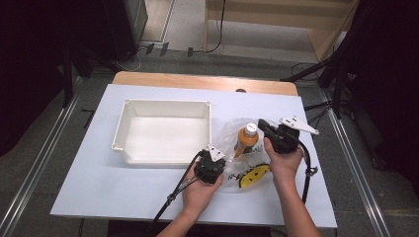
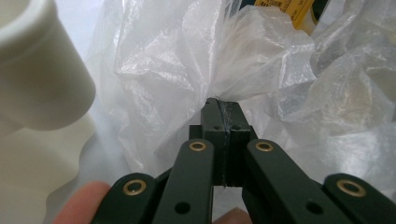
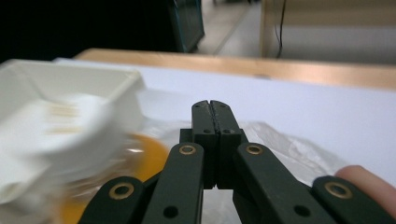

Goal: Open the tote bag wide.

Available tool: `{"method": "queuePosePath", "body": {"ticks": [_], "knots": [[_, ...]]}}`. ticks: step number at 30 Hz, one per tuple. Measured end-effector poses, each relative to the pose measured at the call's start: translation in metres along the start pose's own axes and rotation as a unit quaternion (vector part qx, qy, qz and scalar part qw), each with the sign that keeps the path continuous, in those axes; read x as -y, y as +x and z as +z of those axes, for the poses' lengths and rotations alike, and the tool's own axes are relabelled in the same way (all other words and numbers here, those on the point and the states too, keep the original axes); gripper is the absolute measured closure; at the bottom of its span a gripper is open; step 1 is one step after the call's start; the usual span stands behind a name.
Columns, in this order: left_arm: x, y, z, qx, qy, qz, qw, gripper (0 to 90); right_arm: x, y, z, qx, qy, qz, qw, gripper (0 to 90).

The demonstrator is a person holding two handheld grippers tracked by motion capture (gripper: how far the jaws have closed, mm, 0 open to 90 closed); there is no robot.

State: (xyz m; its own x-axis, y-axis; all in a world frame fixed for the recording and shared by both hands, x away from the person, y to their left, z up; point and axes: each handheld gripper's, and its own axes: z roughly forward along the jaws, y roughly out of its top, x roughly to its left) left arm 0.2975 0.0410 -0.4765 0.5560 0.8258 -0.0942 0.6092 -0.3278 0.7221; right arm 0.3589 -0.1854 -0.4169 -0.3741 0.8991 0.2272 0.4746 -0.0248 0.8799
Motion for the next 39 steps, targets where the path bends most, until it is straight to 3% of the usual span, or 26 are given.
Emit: {"method": "queuePosePath", "body": {"ticks": [3,7,12,16,18,21,23,26,29,32,35,39], "knots": [[0.000,0.002,0.000,0.003,0.001,-0.004,1.0000,90.0,0.020,-0.012,0.026,0.015,0.058,0.018,0.9980,90.0],[0.000,0.003,-0.001,0.006,0.001,-0.007,1.0000,90.0,0.039,-0.022,0.034,0.027,0.110,0.021,0.9933,90.0],[0.001,0.003,-0.002,0.005,0.003,-0.009,0.9999,90.0,0.048,-0.035,0.035,0.052,0.152,0.037,0.9863,90.0],[0.001,0.004,-0.002,0.008,0.002,-0.011,0.9999,90.0,0.049,-0.036,0.034,0.051,0.154,0.037,0.9860,90.0],[0.001,0.005,-0.002,0.009,0.003,-0.016,0.9998,90.0,0.049,-0.034,0.029,0.053,0.129,0.033,0.9897,90.0],[0.001,0.006,-0.002,0.012,0.001,-0.020,0.9997,90.0,0.043,-0.032,0.013,0.022,0.070,0.031,0.9968,75.4],[0.001,0.005,-0.002,0.011,0.001,-0.019,0.9998,90.0,0.036,-0.029,-0.001,0.020,0.029,0.030,0.9990,66.9],[0.001,0.005,-0.002,0.009,0.000,-0.018,0.9998,90.0,0.031,-0.021,-0.018,0.001,-0.018,0.017,0.9997,58.8],[0.001,0.005,-0.002,0.011,0.000,-0.020,0.9997,90.0,0.029,-0.009,-0.028,-0.007,-0.043,-0.006,0.9990,52.1],[0.001,0.005,-0.002,0.011,0.000,-0.021,0.9997,90.0,0.030,-0.002,-0.036,0.005,-0.055,-0.009,0.9984,48.8],[0.001,0.005,-0.002,0.012,-0.001,-0.021,0.9997,90.0,0.030,-0.002,-0.044,0.000,-0.066,-0.005,0.9978,43.3],[0.001,0.005,-0.002,0.009,0.001,-0.017,0.9998,90.0,0.032,0.004,-0.052,-0.010,-0.071,-0.016,0.9973,34.6]]}}
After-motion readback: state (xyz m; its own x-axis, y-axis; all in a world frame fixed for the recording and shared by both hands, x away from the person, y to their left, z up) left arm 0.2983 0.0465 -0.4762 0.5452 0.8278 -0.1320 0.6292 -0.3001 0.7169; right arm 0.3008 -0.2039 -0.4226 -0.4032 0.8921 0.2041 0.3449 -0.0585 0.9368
